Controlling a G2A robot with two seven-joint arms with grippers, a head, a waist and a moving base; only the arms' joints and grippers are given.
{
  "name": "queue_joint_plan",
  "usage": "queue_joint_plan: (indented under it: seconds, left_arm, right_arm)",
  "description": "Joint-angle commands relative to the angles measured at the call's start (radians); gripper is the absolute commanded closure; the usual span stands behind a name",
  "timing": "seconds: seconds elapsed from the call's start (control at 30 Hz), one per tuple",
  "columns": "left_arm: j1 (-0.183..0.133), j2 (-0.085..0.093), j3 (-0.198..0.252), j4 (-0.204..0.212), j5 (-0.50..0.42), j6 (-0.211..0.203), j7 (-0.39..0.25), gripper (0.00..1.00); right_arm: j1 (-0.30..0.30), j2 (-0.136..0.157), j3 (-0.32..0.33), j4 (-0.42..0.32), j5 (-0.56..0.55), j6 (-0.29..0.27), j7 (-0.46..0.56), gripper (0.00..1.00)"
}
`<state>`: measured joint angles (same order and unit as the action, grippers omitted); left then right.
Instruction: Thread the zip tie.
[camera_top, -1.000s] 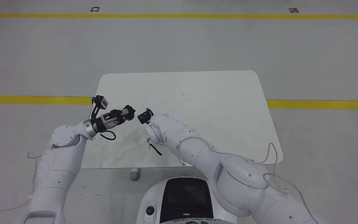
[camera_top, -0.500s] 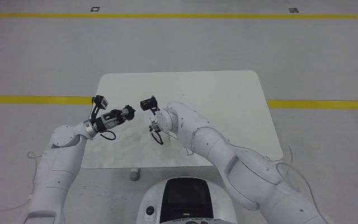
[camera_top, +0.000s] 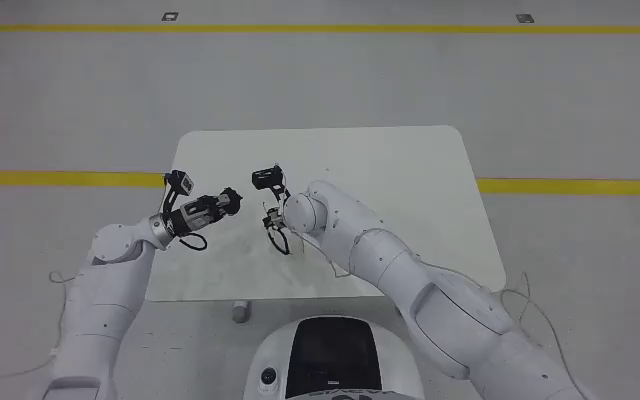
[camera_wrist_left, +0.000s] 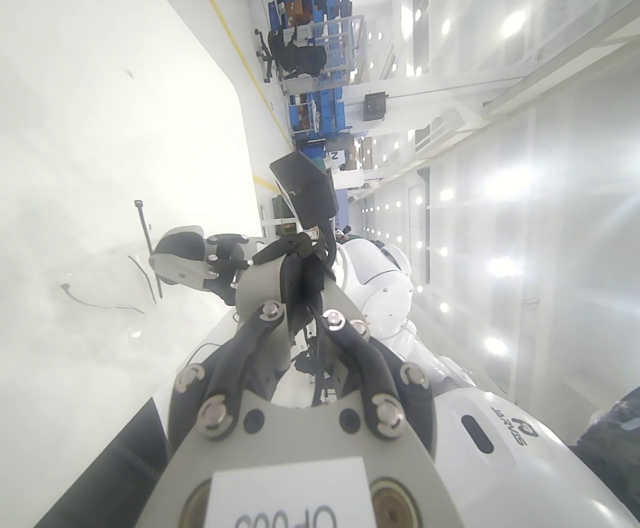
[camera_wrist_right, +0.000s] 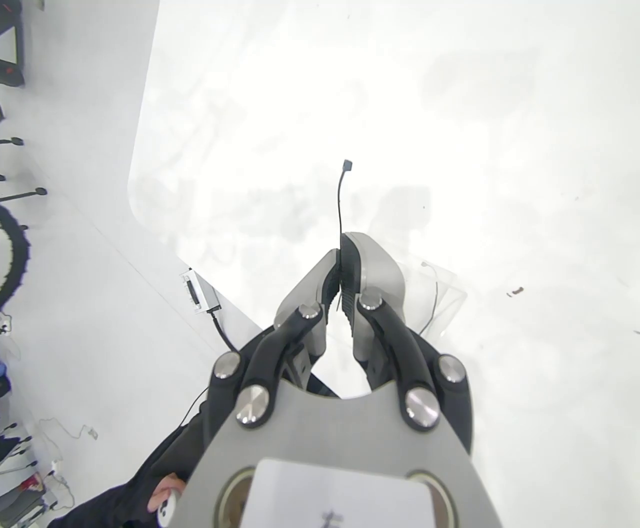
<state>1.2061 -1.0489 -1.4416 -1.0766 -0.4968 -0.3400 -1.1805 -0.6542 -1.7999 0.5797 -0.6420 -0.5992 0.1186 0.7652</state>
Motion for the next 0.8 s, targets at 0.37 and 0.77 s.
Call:
queue_joint_plan:
  seconds: [0.37, 0.77]
  left_arm:
    - [0.0, 0.0, 0.0, 0.0, 0.0, 0.0, 0.0, 1.0]
    - [0.0, 0.0, 0.0, 0.0, 0.0, 0.0, 0.0, 1.0]
  right_arm:
    - [-0.242, 0.152, 0.23, -0.365, -0.071, -0.013, -0.027, 1.0]
    - [-0.538, 0.255, 0.423, -0.865, -0.136, -0.083, 0.034, 1.0]
